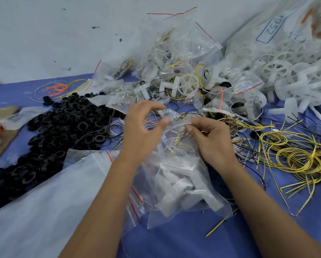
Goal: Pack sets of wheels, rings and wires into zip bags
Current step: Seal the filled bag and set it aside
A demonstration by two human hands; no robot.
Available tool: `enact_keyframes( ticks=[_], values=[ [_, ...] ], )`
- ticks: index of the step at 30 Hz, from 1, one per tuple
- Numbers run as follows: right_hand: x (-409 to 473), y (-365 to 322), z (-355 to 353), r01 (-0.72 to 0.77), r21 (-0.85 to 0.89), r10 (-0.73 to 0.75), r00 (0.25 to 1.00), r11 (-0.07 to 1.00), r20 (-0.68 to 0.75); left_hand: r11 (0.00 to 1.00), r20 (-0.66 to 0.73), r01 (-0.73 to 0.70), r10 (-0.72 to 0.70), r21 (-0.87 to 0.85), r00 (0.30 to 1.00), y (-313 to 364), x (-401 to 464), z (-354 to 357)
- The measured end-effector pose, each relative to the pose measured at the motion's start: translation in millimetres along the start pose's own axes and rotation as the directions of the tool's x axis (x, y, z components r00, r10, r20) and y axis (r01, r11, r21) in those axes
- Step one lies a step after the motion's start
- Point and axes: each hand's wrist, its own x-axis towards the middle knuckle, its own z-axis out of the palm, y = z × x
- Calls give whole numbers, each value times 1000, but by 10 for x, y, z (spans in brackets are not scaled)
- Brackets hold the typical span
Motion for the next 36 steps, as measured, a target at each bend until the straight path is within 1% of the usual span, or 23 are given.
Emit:
enact_keyframes(
  ticks=[2, 3, 5, 7, 8, 12, 15, 18, 24, 31, 36],
  values=[
    [3, 7, -16, -4, 36, 4, 1000, 999, 3, 998, 178, -51, 45, 27, 983, 89, -8, 109],
    [14, 11, -37, -20, 54, 21, 1000, 998, -19, 998, 238, -55, 50, 16, 970, 105, 1, 143],
    [29, 10, -59, -43, 57, 46, 998, 997, -46, 1000, 283, -4, 9, -17, 959, 115, 47, 173],
    [29, 4, -60, -53, 49, 55, 998, 997, -41, 996, 316, 82, -65, -40, 947, 118, 133, 181],
    [25, 2, -55, -53, 47, 54, 998, 997, -30, 994, 341, 102, -84, -36, 936, 117, 181, 187],
    [16, 9, -50, -51, 24, 51, 999, 998, -10, 996, 434, 86, -89, 27, 896, 84, 286, 227],
    [2, 17, -28, -46, -7, 46, 999, 999, -13, 995, 439, 93, -98, 33, 893, 20, 258, 244],
    [-2, 18, 0, -20, 3, 20, 1000, 1000, -6, 993, 460, 116, -97, -13, 883, -22, 238, 258],
    [0, -16, -19, 41, -25, -41, 999, 999, -17, 982, 436, 159, -101, -98, 894, -46, 219, 266],
    [-5, -83, -40, 110, -92, -115, 992, 990, -51, 980, 434, 147, -76, -132, 898, 4, 249, 278],
    [-12, -96, -49, 144, -110, -148, 988, 983, -35, 980, 452, 134, -55, -146, 890, 25, 250, 251]
  ],
)
